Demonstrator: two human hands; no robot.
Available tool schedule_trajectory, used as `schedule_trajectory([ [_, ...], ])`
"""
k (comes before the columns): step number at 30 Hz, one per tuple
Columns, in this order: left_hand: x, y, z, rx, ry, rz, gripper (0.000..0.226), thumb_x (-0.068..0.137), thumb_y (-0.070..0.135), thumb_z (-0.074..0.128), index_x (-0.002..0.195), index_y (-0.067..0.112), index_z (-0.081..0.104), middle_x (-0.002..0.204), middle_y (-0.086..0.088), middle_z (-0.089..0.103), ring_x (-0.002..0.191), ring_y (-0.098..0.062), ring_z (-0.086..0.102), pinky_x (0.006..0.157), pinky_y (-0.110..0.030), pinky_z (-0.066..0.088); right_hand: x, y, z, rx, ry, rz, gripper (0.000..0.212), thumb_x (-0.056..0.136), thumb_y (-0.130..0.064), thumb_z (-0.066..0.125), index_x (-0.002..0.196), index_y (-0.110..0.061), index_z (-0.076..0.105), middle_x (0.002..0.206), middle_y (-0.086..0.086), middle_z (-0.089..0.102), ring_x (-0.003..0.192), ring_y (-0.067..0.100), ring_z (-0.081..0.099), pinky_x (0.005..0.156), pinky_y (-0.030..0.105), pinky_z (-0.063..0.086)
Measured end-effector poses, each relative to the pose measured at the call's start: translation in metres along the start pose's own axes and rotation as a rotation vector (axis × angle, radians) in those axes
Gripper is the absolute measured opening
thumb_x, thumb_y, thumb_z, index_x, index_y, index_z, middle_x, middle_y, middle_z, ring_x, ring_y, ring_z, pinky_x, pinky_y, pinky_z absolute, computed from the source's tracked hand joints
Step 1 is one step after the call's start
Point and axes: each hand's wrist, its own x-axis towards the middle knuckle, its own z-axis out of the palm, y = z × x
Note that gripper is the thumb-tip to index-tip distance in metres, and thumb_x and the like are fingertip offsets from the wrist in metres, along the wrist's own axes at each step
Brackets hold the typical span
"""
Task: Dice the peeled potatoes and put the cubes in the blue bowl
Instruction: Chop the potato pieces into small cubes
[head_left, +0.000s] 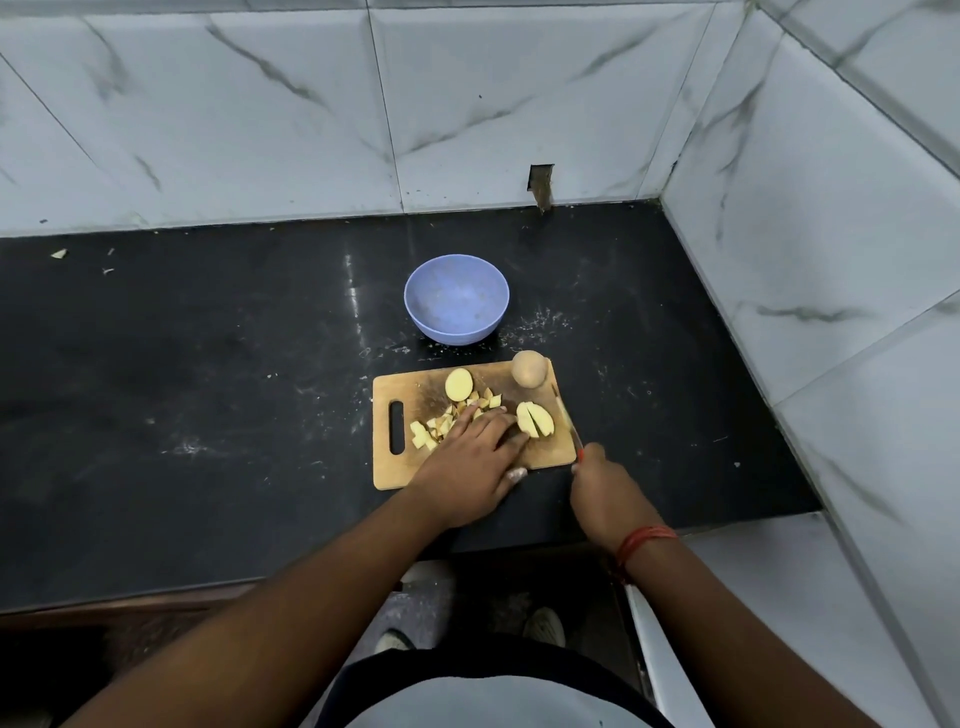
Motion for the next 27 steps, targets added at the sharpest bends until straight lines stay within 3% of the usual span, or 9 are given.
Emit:
schedule_trajectory([
  [3, 0.001, -0.002, 0.0, -0.006, -0.008, -0.003, 0.06, 0.103, 0.05, 0.027, 0.15, 0.017, 0.041, 0.154, -0.012, 0.039, 0.151, -0.027, 0.02, 0.125, -0.047, -0.002, 0.016, -0.005, -0.009, 0.077, 0.095, -0.038, 0.009, 0.101, -0.022, 0.037, 0.101, -0.013, 0.04, 0.094, 0.013, 0.064, 0.081, 0.03, 0.062, 0.068, 0.037, 0.047],
  [9, 0.003, -0.001, -0.002, -0.031, 0.024, 0.027, 0.063, 0.101, 0.05, 0.026, 0.146, 0.011, 0.047, 0.147, -0.007, 0.051, 0.15, -0.024, 0.025, 0.125, -0.048, 0.001, 0.038, -0.026, -0.003, 0.087, 0.024, -0.118, 0.022, 0.096, -0.027, 0.049, 0.113, -0.014, 0.044, 0.1, 0.013, 0.066, 0.088, 0.032, 0.064, 0.073, 0.039, 0.051],
  [14, 0.006, -0.01, -0.006, -0.055, 0.059, 0.005, 0.059, 0.101, 0.047, 0.026, 0.143, 0.013, 0.051, 0.144, -0.007, 0.05, 0.147, -0.023, 0.029, 0.125, -0.045, -0.001, 0.045, -0.022, 0.002, -0.033, 0.078, -0.165, 0.036, 0.094, -0.038, 0.054, 0.121, -0.018, 0.04, 0.095, 0.009, 0.066, 0.085, 0.03, 0.065, 0.062, 0.033, 0.044],
  [18, 0.008, -0.013, -0.007, -0.002, 0.057, 0.012, 0.06, 0.101, 0.047, 0.025, 0.143, 0.013, 0.05, 0.151, -0.012, 0.045, 0.148, -0.027, 0.027, 0.126, -0.047, 0.004, 0.053, -0.018, 0.001, -0.044, 0.058, -0.269, 0.036, 0.095, -0.036, 0.052, 0.127, -0.03, 0.037, 0.094, 0.008, 0.067, 0.086, 0.03, 0.065, 0.067, 0.036, 0.051],
  [21, 0.006, -0.015, -0.003, 0.051, 0.069, 0.056, 0.057, 0.101, 0.046, 0.029, 0.14, 0.012, 0.053, 0.148, -0.014, 0.048, 0.146, -0.03, 0.033, 0.125, -0.051, 0.01, 0.061, -0.015, -0.007, -0.05, 0.002, -0.332, 0.042, 0.094, -0.032, 0.054, 0.134, -0.038, 0.04, 0.104, 0.004, 0.068, 0.093, 0.026, 0.065, 0.078, 0.039, 0.053],
  [24, 0.004, -0.015, 0.0, 0.055, 0.084, 0.018, 0.051, 0.102, 0.044, 0.034, 0.141, 0.017, 0.052, 0.145, -0.015, 0.047, 0.145, -0.031, 0.033, 0.124, -0.054, 0.013, 0.065, -0.013, -0.011, -0.014, 0.015, -0.334, 0.045, 0.093, -0.03, 0.056, 0.136, -0.037, 0.044, 0.114, -0.001, 0.066, 0.101, 0.021, 0.062, 0.084, 0.038, 0.052],
  [27, 0.002, -0.015, 0.001, 0.054, 0.087, -0.004, 0.049, 0.102, 0.044, 0.038, 0.143, 0.02, 0.052, 0.142, -0.012, 0.05, 0.145, -0.031, 0.031, 0.123, -0.055, 0.014, 0.062, -0.013, -0.005, 0.043, 0.085, -0.272, 0.039, 0.092, -0.032, 0.058, 0.129, -0.033, 0.048, 0.106, -0.003, 0.065, 0.094, 0.019, 0.062, 0.079, 0.038, 0.053],
])
